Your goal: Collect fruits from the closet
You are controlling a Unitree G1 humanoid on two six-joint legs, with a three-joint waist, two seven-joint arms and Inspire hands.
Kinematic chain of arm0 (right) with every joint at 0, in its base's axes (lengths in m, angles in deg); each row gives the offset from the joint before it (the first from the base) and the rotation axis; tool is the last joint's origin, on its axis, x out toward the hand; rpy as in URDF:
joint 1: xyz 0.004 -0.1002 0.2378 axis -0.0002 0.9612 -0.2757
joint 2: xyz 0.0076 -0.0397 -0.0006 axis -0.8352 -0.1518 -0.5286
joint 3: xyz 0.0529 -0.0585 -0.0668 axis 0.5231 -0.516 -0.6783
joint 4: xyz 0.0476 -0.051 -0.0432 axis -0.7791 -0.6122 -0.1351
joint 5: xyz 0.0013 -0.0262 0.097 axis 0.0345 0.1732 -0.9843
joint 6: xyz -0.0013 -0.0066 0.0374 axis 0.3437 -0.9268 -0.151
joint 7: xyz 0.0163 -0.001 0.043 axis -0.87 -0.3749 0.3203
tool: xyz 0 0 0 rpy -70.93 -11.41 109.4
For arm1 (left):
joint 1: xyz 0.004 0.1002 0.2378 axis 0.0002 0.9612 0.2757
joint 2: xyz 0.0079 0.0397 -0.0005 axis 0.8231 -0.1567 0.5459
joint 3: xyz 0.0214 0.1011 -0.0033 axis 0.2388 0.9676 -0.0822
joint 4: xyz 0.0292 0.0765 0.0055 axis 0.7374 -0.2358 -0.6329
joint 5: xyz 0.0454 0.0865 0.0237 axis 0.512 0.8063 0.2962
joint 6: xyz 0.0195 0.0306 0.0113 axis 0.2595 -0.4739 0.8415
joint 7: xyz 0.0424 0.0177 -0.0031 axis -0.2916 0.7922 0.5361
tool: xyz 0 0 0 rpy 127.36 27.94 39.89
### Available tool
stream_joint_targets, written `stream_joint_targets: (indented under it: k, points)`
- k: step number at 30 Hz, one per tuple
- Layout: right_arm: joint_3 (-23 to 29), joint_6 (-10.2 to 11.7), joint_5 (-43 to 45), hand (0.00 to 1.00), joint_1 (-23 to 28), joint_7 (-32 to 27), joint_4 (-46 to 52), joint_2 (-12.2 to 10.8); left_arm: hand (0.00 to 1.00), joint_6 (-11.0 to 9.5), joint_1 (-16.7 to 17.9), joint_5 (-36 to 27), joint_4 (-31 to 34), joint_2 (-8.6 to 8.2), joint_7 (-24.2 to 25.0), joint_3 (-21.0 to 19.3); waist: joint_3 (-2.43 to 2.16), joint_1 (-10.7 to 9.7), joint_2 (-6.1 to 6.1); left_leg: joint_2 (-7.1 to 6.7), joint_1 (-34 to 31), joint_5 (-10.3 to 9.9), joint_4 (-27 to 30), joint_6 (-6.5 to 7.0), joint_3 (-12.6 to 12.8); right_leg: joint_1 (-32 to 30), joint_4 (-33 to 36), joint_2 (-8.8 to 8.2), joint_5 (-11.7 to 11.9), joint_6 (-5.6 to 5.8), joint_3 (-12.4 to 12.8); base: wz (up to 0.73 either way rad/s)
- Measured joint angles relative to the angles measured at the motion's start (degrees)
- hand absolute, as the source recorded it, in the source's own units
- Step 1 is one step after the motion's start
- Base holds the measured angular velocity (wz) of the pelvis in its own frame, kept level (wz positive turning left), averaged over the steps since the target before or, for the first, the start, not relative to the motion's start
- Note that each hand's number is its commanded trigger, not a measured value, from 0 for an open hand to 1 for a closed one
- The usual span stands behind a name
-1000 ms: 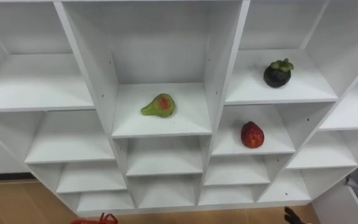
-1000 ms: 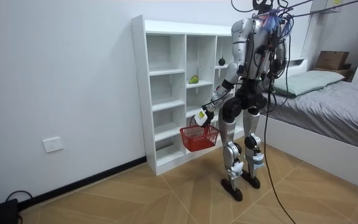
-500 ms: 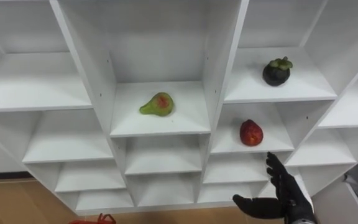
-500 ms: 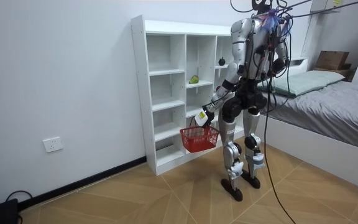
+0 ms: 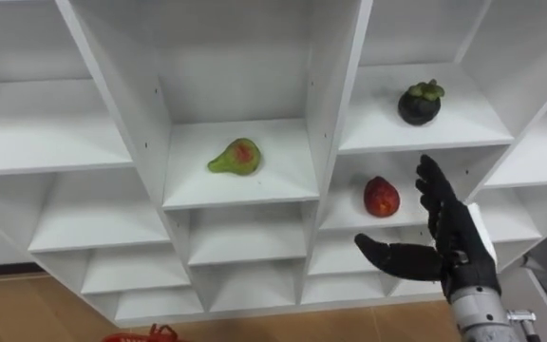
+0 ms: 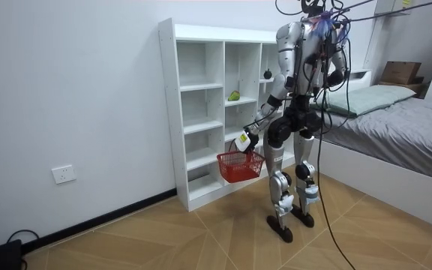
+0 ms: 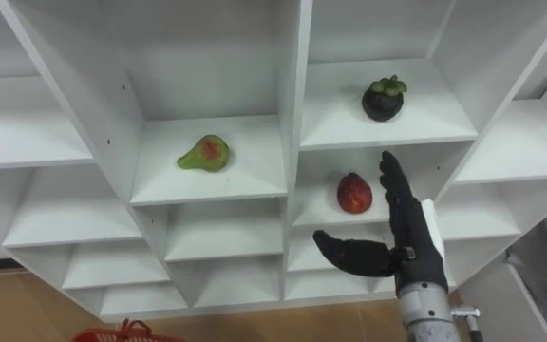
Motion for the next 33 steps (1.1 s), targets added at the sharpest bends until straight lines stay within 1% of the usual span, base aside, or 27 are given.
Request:
stream_joint_targets:
  k: [4, 6, 13, 17, 18, 25, 27, 29, 33]
  points:
    - [-0.08, 0.16, 0.94, 0.00, -1.47, -1.40, 0.40, -0.04, 1.00, 0.06, -0.31, 0.24, -0.59, -0.01, -0.18, 0.32, 0.00, 0.23, -0.04, 0.13, 0.05, 0.00, -0.02, -0.01, 0.18, -0.02, 0.00, 0.13, 0.10, -0.08, 0.16, -0.04]
    - [-0.06, 0.15, 3.08, 0.00, -1.93, -2.35, 1.77, -0.05, 1.00, 0.09, -0.29, 0.33, -0.60, -0.03, -0.20, 0.32, 0.02, 0.44, 0.00, 0.22, 0.12, -0.02, -0.01, -0.04, 0.27, -0.03, -0.01, 0.22, 0.17, -0.15, 0.14, -0.03]
    - [0.05, 0.20, 4.70, 0.00, -4.30, -5.43, 6.28, -0.02, 1.00, 0.17, -0.55, 0.33, -0.82, -0.04, -0.20, 0.30, 0.09, 1.34, -0.15, 0.32, 0.14, -0.03, -0.02, -0.09, 0.64, -0.01, -0.03, 0.31, 0.22, -0.22, 0.09, 0.00]
    - [0.05, 0.50, 4.84, 0.00, -6.19, -7.31, 6.43, -0.01, 1.00, 0.44, -0.59, 0.33, -1.64, -0.03, -0.15, 0.31, 0.18, 1.38, -0.47, 0.31, 0.13, -0.03, -0.02, -0.09, 0.64, 0.02, -0.04, 0.29, 0.22, -0.21, -0.02, 0.00]
    - [0.05, 0.50, 4.84, 0.00, -6.74, -7.93, 6.43, 0.00, 1.00, 0.54, -0.59, 0.33, -1.66, -0.03, -0.10, 0.31, 0.27, 1.37, -0.54, 0.31, 0.12, -0.03, -0.03, -0.09, 0.63, 0.01, -0.05, 0.28, 0.23, -0.21, -0.05, 0.00]
    - [0.04, 0.52, 4.96, 0.00, -8.98, -10.41, 6.78, 0.32, 1.00, 0.81, -0.95, 0.33, -1.69, -0.01, 0.68, 0.38, 0.24, 1.27, -0.67, 0.32, 0.04, -0.03, -0.08, -0.10, 0.28, 0.02, -0.05, 0.25, 0.23, -0.20, -0.69, 0.02]
    - [0.05, 0.52, 4.86, 0.00, -9.41, -10.93, 6.76, 0.34, 1.00, 1.22, -1.13, 0.31, -1.69, -0.01, 1.07, 0.40, 0.24, 1.19, -0.69, 0.30, 0.02, -0.03, -0.09, -0.10, 0.10, 0.08, -0.06, 0.23, 0.23, -0.20, -0.87, 0.04]
    - [0.10, 0.54, 2.87, 0.00, -10.16, -11.16, 6.50, 1.09, 1.00, 1.85, -1.46, 0.23, -1.69, 0.02, 1.04, 0.38, 0.24, 1.12, -0.84, 0.30, 0.03, -0.03, -0.07, -0.10, -0.09, 0.18, -0.07, 0.21, 0.23, -0.20, -1.13, 0.05]
    - [0.49, 0.54, 2.27, 0.00, -11.00, -11.36, 5.73, 1.53, 1.00, 2.32, -1.62, 0.23, -1.69, 0.07, 0.99, 0.37, 0.28, 1.14, -1.12, 0.30, 0.08, -0.02, 0.06, -0.10, -0.14, 0.26, -0.11, 0.21, 0.23, -0.20, -1.17, 0.00]
